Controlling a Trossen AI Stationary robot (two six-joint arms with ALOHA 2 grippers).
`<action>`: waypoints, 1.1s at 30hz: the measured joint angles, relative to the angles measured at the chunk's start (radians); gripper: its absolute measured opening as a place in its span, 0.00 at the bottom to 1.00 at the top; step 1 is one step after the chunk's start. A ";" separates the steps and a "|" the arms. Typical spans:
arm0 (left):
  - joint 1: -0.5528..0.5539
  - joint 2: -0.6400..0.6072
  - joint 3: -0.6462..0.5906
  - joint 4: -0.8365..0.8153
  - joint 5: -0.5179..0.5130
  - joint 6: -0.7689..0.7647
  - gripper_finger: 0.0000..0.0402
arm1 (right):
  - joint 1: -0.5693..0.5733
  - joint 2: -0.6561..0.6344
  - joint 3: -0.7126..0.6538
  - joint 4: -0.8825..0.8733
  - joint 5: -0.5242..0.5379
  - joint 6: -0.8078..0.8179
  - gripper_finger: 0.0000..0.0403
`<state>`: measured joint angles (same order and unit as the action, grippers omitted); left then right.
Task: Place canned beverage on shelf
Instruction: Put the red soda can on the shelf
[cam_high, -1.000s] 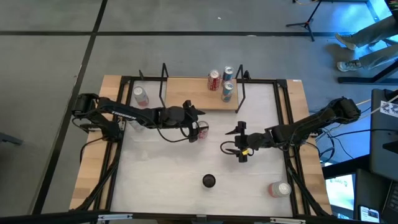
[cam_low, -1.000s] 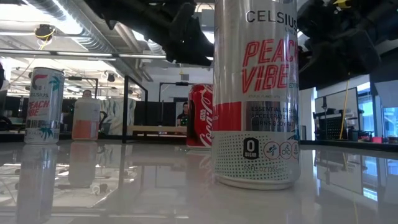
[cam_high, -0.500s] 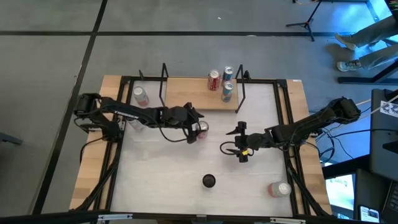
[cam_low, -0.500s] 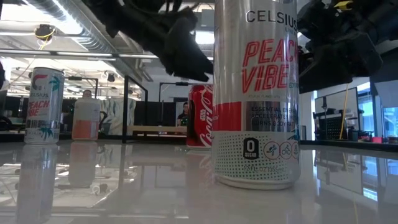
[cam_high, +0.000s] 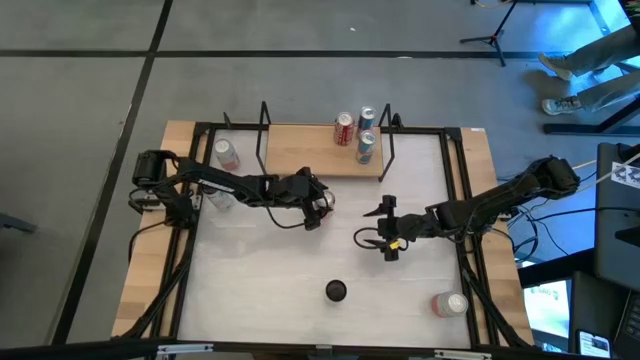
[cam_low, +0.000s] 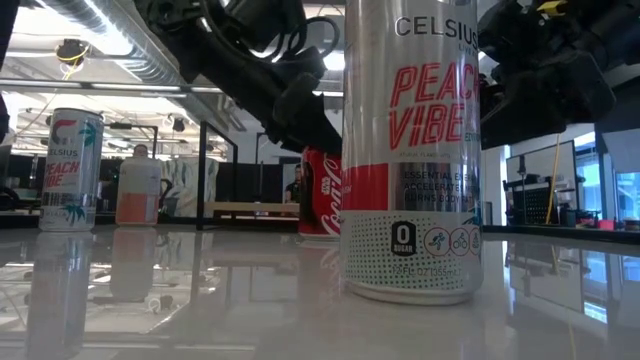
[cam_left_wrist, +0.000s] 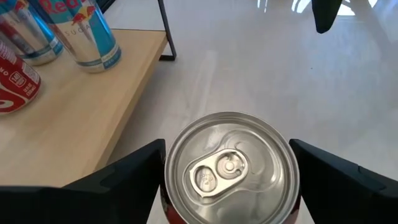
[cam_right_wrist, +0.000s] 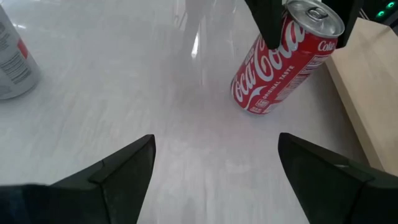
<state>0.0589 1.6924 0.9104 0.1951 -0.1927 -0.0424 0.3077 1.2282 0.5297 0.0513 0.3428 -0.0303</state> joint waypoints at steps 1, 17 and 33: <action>0.000 0.000 0.000 -0.001 0.000 0.002 0.80 | 0.000 0.000 0.000 0.000 0.000 0.000 0.84; 0.000 -0.007 0.033 -0.037 0.038 0.114 0.68 | 0.000 0.000 0.000 0.000 0.004 -0.003 0.84; 0.190 -0.009 0.237 -0.150 0.175 0.292 0.68 | 0.000 0.000 0.000 0.002 0.005 -0.004 0.84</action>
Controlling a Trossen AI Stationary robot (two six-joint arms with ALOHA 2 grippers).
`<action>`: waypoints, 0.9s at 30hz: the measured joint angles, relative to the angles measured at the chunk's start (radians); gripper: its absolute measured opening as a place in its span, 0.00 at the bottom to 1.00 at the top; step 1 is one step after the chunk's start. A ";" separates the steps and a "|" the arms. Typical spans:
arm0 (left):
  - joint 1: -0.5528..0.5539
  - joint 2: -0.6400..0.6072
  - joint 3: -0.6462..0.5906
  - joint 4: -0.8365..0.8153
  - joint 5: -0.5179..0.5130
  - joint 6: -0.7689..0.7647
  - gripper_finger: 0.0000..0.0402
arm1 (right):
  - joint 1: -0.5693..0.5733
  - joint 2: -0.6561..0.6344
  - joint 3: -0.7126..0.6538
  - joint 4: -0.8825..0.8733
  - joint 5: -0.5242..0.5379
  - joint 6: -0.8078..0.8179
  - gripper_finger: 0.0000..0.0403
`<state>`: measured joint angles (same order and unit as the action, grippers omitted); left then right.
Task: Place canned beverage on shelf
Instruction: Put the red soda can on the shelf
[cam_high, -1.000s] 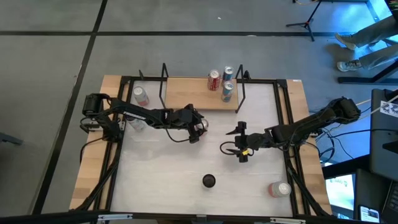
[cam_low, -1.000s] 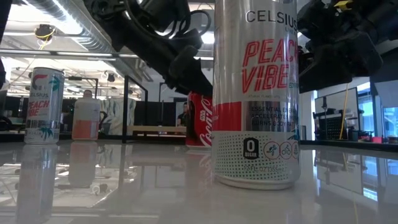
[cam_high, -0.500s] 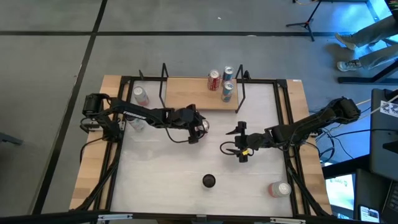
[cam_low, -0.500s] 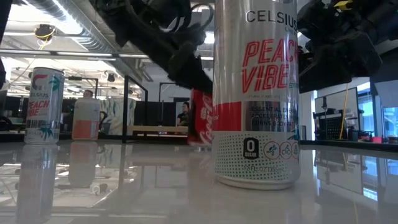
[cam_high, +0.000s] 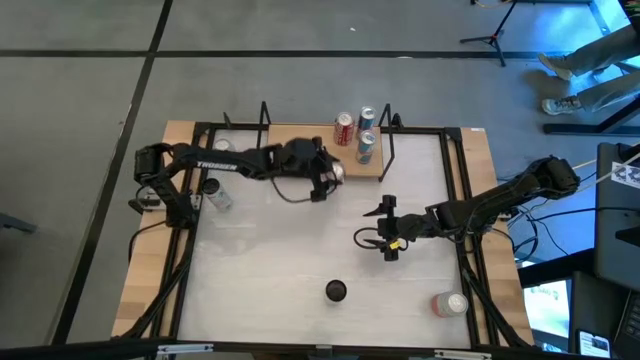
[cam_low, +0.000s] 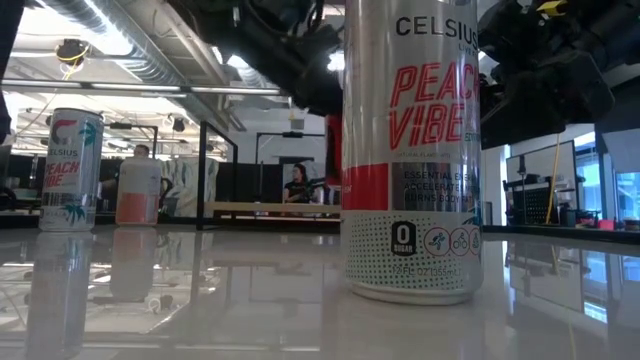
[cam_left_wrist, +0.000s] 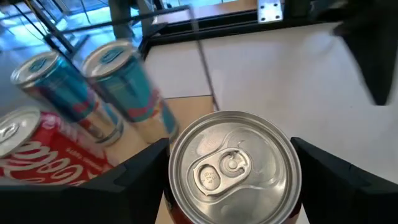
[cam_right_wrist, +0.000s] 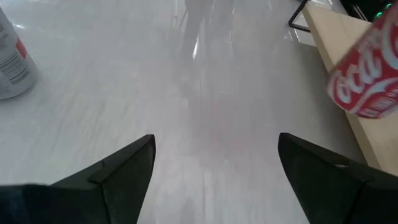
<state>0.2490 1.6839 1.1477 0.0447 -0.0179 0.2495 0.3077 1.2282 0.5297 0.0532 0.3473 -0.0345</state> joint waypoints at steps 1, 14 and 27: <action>0.023 0.002 0.000 0.004 0.032 0.004 0.68 | 0.000 0.000 0.000 0.000 0.000 0.000 0.84; 0.166 0.094 0.207 -0.140 0.272 0.077 0.68 | 0.000 0.000 0.000 0.005 0.001 -0.023 0.84; 0.240 0.211 0.274 -0.145 0.307 0.077 0.68 | 0.000 0.000 0.000 -0.002 0.001 -0.022 0.84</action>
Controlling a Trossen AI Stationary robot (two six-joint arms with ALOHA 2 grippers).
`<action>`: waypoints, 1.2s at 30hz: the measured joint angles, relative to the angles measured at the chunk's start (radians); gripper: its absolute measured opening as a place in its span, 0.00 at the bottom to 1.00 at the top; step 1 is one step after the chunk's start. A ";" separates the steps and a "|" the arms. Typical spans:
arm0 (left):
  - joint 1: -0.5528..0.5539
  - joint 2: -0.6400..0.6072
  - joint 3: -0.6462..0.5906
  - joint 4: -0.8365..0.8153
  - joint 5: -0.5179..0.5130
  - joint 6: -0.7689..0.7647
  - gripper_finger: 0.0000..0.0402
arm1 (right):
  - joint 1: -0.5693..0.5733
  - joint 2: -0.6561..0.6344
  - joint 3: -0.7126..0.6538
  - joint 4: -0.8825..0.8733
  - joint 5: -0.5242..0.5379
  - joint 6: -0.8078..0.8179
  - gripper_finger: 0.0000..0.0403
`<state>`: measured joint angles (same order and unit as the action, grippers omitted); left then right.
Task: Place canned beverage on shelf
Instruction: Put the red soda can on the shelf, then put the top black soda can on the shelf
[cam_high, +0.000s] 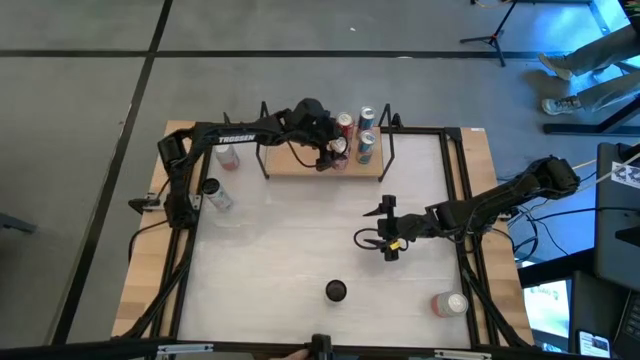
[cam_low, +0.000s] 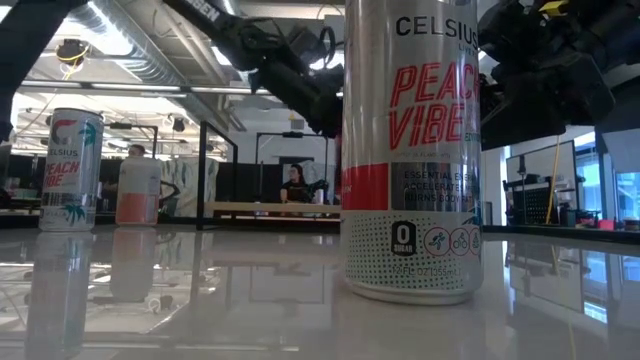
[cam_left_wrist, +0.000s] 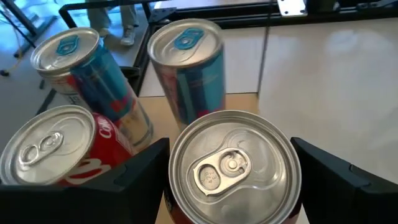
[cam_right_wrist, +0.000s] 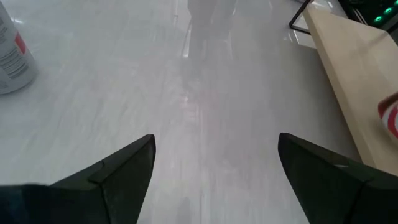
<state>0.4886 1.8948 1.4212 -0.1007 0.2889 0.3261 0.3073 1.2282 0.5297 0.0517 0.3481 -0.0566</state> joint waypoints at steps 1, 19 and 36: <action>0.002 0.007 0.000 0.008 -0.001 0.001 0.68 | 0.000 0.000 0.000 0.000 0.000 0.000 0.84; 0.007 0.046 0.001 0.089 -0.009 -0.001 0.85 | 0.000 0.000 -0.001 -0.002 0.000 0.000 0.84; -0.020 0.005 0.001 0.114 -0.075 -0.001 0.87 | 0.000 0.000 -0.001 -0.001 0.000 0.000 0.84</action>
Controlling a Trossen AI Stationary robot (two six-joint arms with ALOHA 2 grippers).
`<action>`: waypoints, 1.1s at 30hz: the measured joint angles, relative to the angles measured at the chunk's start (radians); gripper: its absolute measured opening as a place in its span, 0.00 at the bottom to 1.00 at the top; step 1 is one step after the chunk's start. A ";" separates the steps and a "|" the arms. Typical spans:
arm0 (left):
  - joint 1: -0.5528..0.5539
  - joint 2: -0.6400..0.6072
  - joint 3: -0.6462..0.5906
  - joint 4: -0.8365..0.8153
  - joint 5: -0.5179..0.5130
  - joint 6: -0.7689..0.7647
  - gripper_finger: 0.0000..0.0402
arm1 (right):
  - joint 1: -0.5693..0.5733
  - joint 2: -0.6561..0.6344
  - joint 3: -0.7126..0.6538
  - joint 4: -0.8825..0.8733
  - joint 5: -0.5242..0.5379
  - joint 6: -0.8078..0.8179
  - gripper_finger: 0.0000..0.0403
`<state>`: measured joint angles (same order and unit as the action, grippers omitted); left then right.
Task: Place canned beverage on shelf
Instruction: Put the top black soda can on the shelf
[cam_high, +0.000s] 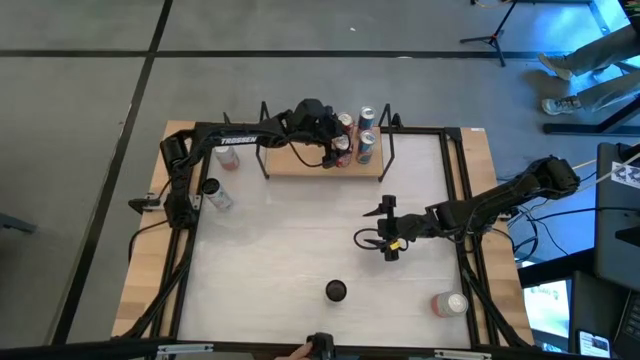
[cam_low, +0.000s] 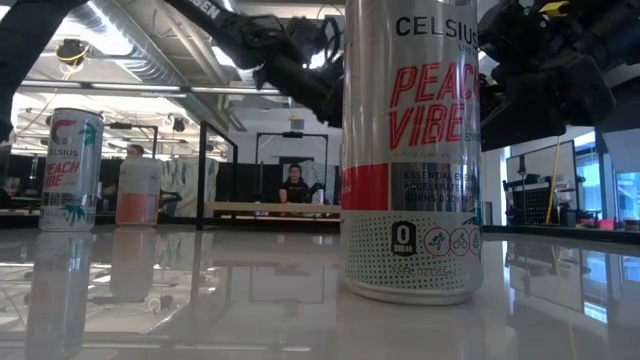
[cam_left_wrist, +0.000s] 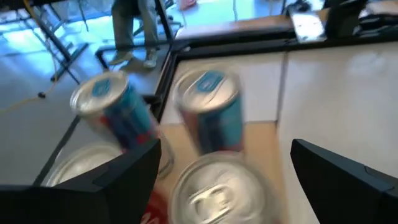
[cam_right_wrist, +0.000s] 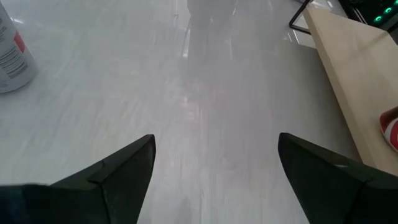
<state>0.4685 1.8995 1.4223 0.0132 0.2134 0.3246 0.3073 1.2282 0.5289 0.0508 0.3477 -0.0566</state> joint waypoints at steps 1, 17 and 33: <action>-0.007 -0.009 0.000 0.000 -0.004 0.000 0.87 | 0.000 0.000 0.000 -0.001 0.000 0.000 0.84; -0.188 -0.309 0.000 -0.527 -0.086 -0.074 0.87 | 0.000 0.000 0.000 0.005 0.000 0.000 0.84; -0.348 -0.704 -0.135 -1.027 -0.419 -0.460 0.87 | 0.000 0.000 0.000 0.069 -0.010 0.000 0.84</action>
<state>0.1208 1.1957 1.2878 -1.0139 -0.2058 -0.1350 0.3076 1.2285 0.5285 0.1193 0.3380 -0.0566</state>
